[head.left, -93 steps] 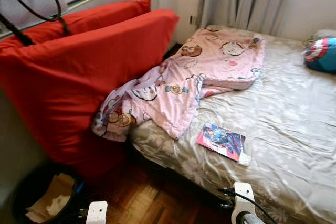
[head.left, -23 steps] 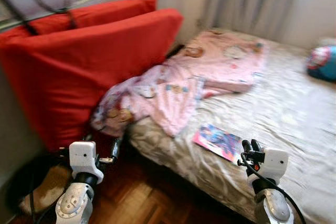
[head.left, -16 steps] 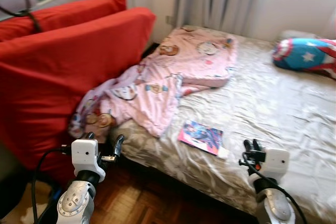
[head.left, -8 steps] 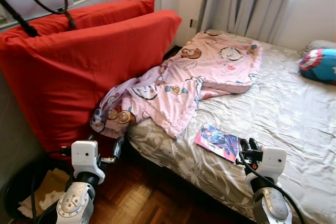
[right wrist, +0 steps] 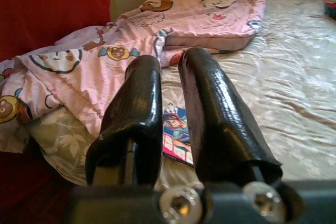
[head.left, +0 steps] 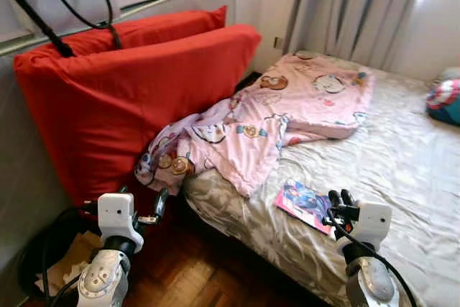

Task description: Clean up the room

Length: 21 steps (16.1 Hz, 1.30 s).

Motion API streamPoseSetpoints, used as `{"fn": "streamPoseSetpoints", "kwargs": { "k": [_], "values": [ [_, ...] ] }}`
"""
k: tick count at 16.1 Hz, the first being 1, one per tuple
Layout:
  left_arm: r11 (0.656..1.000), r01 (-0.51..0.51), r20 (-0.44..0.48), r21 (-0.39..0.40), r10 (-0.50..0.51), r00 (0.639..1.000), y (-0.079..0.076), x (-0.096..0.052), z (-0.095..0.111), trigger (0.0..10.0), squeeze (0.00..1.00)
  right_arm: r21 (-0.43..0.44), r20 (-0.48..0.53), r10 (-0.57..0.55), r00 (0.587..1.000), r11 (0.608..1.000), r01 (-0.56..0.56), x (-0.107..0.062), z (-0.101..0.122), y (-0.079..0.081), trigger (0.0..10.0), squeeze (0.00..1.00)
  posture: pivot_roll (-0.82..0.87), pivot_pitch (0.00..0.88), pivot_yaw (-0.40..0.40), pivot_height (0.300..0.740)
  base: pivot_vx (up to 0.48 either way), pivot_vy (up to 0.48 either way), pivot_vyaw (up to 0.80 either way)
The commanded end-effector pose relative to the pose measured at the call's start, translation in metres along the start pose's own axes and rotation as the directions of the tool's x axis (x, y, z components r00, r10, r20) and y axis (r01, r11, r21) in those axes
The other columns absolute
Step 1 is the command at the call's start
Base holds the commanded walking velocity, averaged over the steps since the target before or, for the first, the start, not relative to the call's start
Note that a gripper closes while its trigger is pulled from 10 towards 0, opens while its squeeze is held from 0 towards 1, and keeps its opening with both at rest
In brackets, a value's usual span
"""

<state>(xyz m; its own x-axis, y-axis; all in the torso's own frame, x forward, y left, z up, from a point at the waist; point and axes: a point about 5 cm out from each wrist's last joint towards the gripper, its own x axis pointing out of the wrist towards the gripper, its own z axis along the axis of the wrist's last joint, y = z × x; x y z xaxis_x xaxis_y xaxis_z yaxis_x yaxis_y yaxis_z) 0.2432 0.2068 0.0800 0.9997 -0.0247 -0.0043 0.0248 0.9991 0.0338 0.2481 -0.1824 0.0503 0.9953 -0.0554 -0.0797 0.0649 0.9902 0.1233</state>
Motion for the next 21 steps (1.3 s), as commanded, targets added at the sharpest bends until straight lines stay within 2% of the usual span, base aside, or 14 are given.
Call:
{"fn": "streamPoseSetpoints", "kwargs": {
  "k": [1,10,18,21],
  "values": [
    [1.0,0.005,-0.001,0.006,-0.005,1.0,-0.0009,0.0016,0.0025,10.0,0.0,-0.001,0.005,0.01,1.0,1.0,-0.01,0.0036,0.0035,0.0022,10.0,0.0,0.07,0.0,-0.025,0.74,0.266,0.0,-0.78],
    [1.0,0.0,0.002,0.004,0.0,1.0,-0.0012,0.0019,0.0031,10.0,0.0,0.007,0.012,0.019,1.0,1.0,-0.019,0.0071,0.0046,0.0049,10.0,0.0,0.07,0.0,-0.028,0.74,0.269,0.0,-0.07],
    [1.0,-0.005,0.0,0.004,0.005,1.0,-0.0006,0.0015,0.0023,10.0,0.0,0.016,-0.006,0.02,1.0,1.0,-0.02,0.0062,-0.0001,0.0077,10.0,0.0,0.07,0.0,-0.027,0.74,0.195,0.0,-0.63],
    [1.0,0.001,0.004,0.001,-0.001,1.0,-0.0009,0.0013,0.003,10.0,0.0,0.005,0.017,0.027,0.999,1.0,-0.027,0.0066,0.0033,0.0083,10.0,0.0,0.07,0.0,-0.024,0.74,0.0,0.0,0.0]
  ]
}}
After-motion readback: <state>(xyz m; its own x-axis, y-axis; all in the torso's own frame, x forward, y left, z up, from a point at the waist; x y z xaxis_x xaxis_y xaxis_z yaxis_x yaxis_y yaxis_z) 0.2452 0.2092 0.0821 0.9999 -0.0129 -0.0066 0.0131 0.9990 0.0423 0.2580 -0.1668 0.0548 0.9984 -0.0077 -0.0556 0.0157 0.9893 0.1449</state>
